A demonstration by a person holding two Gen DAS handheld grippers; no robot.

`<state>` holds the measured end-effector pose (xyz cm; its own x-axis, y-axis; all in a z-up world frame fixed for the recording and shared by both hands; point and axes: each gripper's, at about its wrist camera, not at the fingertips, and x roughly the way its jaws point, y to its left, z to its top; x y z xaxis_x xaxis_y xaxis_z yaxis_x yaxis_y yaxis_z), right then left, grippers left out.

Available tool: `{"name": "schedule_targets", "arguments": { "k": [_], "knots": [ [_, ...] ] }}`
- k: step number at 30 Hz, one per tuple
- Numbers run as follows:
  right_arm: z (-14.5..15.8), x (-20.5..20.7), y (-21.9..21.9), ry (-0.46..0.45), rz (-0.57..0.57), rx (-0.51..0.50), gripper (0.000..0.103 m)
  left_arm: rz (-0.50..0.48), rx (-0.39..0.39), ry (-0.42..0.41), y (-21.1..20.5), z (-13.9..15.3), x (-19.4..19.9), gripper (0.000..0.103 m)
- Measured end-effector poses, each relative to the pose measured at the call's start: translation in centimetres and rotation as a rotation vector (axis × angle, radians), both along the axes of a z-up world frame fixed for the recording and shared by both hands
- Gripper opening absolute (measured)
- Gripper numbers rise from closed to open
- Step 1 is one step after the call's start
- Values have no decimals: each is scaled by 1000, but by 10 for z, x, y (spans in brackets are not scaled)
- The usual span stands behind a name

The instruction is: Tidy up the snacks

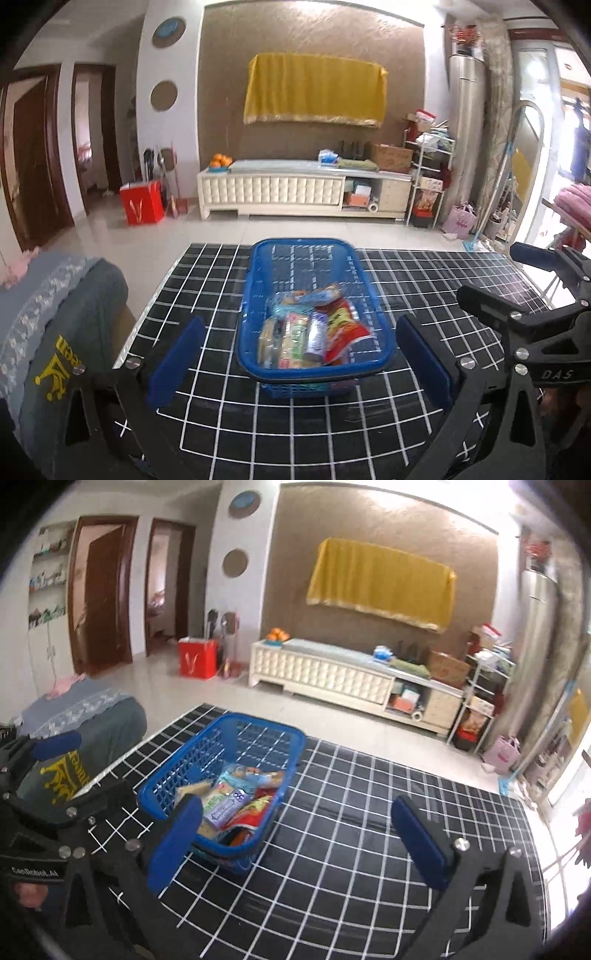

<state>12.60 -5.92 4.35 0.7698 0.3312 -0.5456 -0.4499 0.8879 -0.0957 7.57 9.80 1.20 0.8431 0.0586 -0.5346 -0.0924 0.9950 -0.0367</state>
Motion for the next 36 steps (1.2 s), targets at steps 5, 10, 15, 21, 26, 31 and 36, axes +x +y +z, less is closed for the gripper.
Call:
{"name": "schedule_targets", "arguments": {
  "k": [5,10,15,21,26,31,36],
  "knots": [
    [11,-26,-29,-19,-45,54,103,-55,-10,-35,-27,12,-23,102],
    [17,-46,-52,-17,-47,130,103,-66,3,-52,-44,17,-41,102],
    [18,-64,-59,-33,-54,126,103,-90,-14,-56,-57,19,-56,102],
    [15,-73,-67,-16,-57,153,103,-94,10,-72,-69,25,-73,102],
    [16,-85,-74,-22,-60,170,103,-97,19,-77,-73,29,-82,102],
    [18,-91,-76,-30,-61,175,103,-100,18,-79,-75,28,-85,102],
    [17,-93,-74,-25,-58,176,103,-97,28,-77,-75,29,-86,102]
  ]
}}
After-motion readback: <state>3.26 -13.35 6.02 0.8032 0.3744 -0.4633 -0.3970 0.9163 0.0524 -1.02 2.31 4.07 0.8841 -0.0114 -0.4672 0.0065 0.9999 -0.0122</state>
